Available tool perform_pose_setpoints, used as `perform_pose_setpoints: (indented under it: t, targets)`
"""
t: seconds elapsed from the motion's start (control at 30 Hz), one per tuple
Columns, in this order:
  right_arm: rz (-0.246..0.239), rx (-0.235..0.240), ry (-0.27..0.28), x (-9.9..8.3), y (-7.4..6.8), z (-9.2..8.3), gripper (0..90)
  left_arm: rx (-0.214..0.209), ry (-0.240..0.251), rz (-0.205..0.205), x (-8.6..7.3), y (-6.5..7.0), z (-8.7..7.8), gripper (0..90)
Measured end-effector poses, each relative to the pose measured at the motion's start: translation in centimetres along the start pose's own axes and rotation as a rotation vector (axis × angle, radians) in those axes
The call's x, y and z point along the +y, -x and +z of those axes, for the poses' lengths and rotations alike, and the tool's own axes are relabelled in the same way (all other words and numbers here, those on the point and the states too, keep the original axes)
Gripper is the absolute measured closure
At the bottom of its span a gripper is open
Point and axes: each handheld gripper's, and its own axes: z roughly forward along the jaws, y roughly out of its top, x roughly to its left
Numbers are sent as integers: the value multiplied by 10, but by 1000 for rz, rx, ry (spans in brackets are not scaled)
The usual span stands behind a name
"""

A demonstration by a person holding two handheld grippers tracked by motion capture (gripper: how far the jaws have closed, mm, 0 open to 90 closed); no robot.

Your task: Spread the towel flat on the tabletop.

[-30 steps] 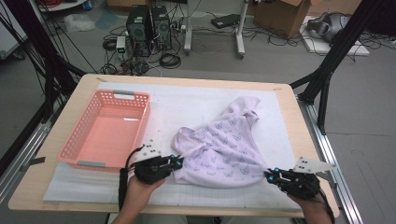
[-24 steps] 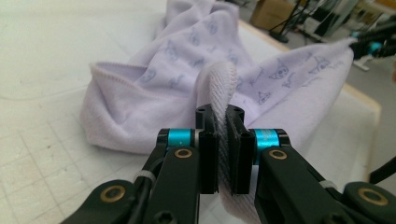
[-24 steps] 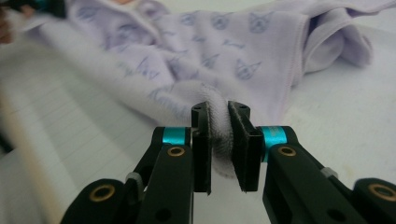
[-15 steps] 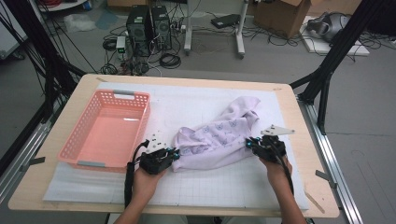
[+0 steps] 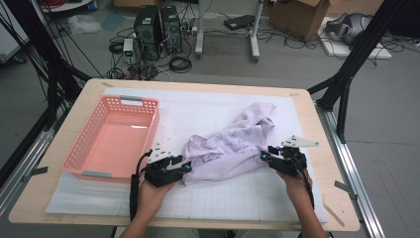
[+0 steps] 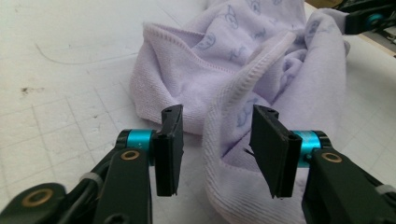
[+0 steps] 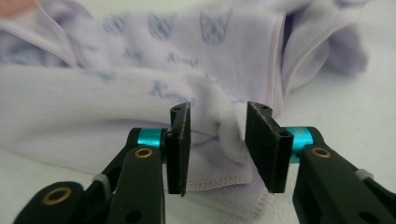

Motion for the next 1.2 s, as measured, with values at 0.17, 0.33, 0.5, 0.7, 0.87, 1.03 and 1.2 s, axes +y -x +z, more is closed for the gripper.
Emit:
perform_pose_setpoints:
  t: [0.17, 0.33, 0.5, 0.7, 0.87, 1.03, 1.2]
  targets:
    - [-60, -22, 60, -3, -4, -30, 646, -15, 16, -2, 0, 4, -8, 545]
    - [-18, -15, 11, -22, 6, -24, 669, -46, -14, -9, -3, 8, -8, 539]
    - [-11, -11, -65, -19, 8, 8, 644, -63, -74, 0, -8, 13, -3, 521]
    - [-28, 23, -118, -25, 8, 7, 853, -47, -179, 24, -12, 17, 4, 795]
    - [-24, 28, -77, -37, 4, -20, 851, -61, -132, 3, -14, 18, -9, 853]
    - [1, 17, -63, -55, -1, -55, 852, -80, -89, -19, -21, 22, -27, 862]
    - [22, 7, -85, -79, -11, -84, 852, -128, -70, -67, -34, 31, -41, 862]
